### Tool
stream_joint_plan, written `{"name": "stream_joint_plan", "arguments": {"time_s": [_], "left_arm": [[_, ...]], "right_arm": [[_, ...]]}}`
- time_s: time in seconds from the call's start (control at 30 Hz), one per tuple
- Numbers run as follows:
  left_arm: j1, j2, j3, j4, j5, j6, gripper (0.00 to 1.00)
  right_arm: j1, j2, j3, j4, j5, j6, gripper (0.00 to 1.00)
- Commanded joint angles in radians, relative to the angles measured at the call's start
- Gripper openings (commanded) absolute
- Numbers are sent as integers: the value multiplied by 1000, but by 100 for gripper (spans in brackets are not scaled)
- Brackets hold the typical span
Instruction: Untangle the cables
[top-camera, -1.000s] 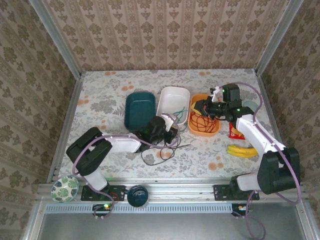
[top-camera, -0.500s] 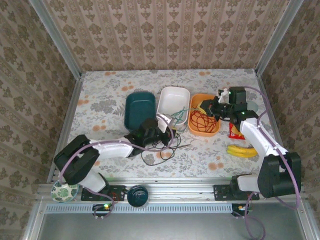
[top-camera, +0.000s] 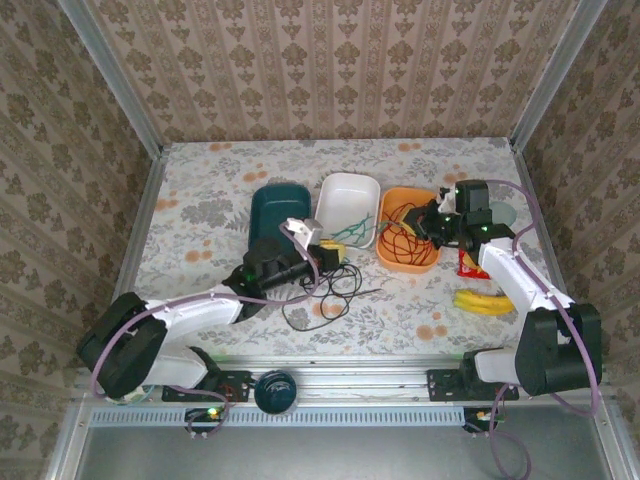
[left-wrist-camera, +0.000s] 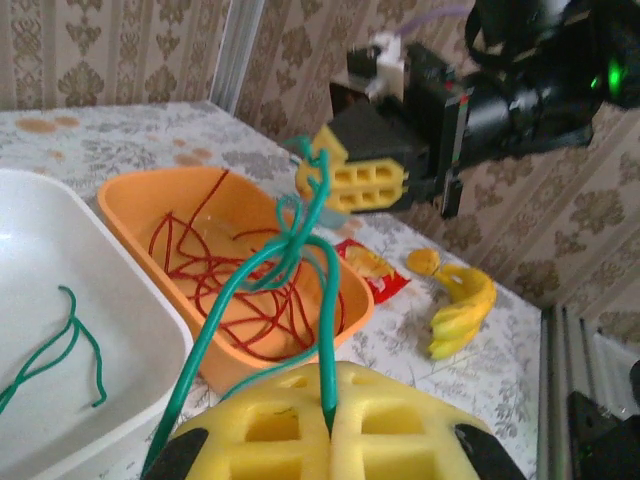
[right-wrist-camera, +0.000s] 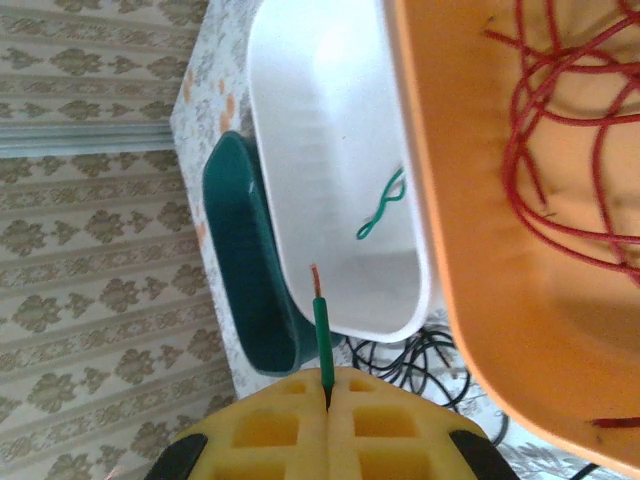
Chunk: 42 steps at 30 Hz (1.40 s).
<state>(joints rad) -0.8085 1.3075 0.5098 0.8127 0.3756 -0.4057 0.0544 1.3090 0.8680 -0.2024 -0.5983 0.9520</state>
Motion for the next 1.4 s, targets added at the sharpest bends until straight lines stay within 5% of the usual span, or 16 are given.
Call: {"name": "stream_joint_plan", "arguments": {"time_s": [0.0, 0.5, 0.77, 0.97, 1.27, 1.33, 1.37], "left_arm": [[37, -58, -33, 140, 43, -78, 0], [166, -311, -128, -16, 1, -61, 0], [172, -379, -120, -137, -170, -38, 0], [170, -378, -119, -179, -327, -45, 0], [150, -377, -91, -256, -354, -24, 0], [142, -366, -81, -262, -346, -16, 0], [140, -359, -78, -260, -342, -16, 0]], "right_arm": [[-44, -1, -29, -57, 128, -23, 0], [-195, -73, -55, -49, 130, -24, 0], [-97, -39, 18, 78, 96, -38, 0], [48, 168, 224, -57, 220, -164, 0], [194, 610, 792, -571, 404, -502, 0], [206, 667, 872, -613, 442, -527, 10], [208, 682, 898, -616, 443, -531, 23]]}}
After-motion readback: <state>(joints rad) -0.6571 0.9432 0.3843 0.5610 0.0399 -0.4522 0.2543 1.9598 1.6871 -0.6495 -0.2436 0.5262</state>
